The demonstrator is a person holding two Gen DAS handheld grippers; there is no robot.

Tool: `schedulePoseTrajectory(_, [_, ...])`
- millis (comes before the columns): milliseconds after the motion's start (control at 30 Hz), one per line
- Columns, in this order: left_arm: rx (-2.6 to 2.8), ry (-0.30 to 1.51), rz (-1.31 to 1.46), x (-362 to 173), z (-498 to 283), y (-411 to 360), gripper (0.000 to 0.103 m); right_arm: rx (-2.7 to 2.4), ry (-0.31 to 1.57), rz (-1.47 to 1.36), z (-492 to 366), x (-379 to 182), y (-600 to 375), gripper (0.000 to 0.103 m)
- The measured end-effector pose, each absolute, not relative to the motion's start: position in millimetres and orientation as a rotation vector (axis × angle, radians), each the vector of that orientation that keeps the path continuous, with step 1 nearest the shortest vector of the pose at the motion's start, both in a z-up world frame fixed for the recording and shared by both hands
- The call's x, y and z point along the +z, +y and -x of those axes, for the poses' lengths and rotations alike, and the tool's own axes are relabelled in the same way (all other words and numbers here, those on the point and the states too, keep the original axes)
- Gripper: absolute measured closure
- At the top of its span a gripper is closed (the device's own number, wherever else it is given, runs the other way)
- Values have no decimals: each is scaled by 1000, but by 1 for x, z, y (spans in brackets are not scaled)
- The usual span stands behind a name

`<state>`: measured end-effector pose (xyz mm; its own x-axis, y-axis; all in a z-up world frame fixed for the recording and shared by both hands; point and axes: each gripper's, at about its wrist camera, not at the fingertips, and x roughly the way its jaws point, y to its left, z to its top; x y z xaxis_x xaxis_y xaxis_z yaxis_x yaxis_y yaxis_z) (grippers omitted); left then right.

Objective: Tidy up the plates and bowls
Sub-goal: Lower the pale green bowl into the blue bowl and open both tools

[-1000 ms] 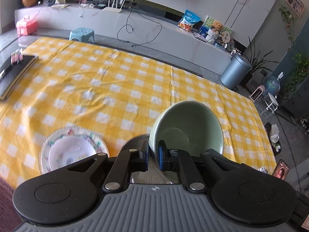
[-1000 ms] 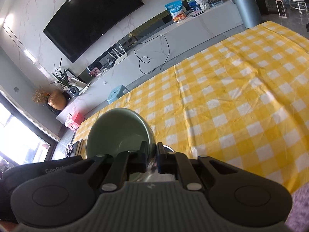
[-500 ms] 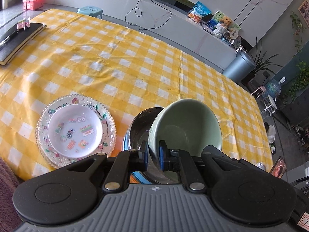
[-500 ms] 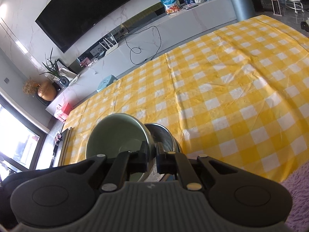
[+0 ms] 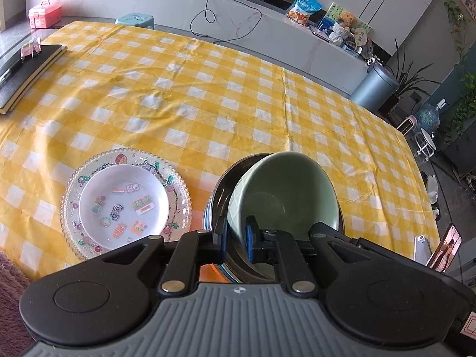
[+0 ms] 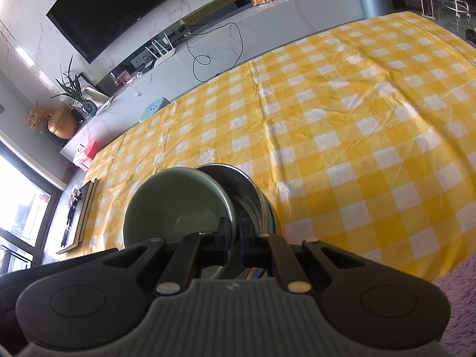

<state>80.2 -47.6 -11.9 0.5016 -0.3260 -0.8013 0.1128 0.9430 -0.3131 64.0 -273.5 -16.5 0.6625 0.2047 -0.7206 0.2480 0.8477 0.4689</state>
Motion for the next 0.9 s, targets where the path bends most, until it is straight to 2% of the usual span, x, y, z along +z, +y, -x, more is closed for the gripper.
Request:
schedulePoseTrajectory(433, [-300, 1032, 255, -13, -85, -44, 85, -37, 844, -571, -62, -16, -275, 98])
schedulePoseTrajectory(567, [-305, 1029, 270, -11, -85, -43, 78, -38, 842, -585, -62, -16, -277, 94])
schedulePoseTrajectory(667, [-307, 1021, 263, -11, -85, -44, 78, -36, 841, -589, -62, -16, -277, 94])
schedulePoseTrajectory(900, [-306, 900, 197, 7, -78, -45, 70, -36, 748, -575, -54, -1, -279, 93])
